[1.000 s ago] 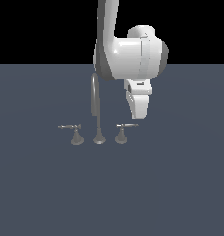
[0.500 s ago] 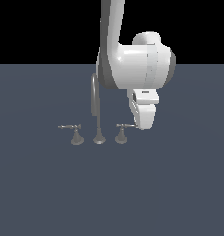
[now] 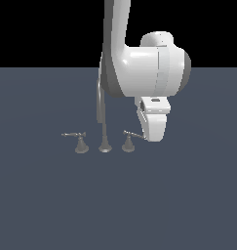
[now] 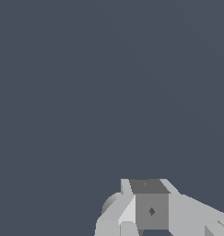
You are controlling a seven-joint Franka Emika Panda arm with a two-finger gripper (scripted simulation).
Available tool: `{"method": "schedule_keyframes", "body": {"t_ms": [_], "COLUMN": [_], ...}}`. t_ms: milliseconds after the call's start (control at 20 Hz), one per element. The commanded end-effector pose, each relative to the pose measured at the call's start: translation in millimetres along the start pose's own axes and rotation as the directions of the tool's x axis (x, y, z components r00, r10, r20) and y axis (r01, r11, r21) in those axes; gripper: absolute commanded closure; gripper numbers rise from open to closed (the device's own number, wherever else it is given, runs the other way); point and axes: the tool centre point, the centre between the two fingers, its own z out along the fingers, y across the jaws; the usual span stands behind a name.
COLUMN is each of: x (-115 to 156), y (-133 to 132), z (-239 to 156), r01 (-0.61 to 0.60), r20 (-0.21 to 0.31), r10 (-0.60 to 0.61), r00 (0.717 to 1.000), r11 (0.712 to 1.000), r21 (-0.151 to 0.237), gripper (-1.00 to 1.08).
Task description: Turn on the faucet by rotating a designated handle.
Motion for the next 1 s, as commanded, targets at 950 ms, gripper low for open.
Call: {"method": "schedule_keyframes", "body": {"t_ms": [950], "x": [-25.0], "y": [45.5], "z": [1.4], "r01": [-0.031], "r20": [-0.012], "r10": [0.031], "r00": [0.999], "r11": [0.999], "r21": [-0.019], "gripper": [1.08]}}
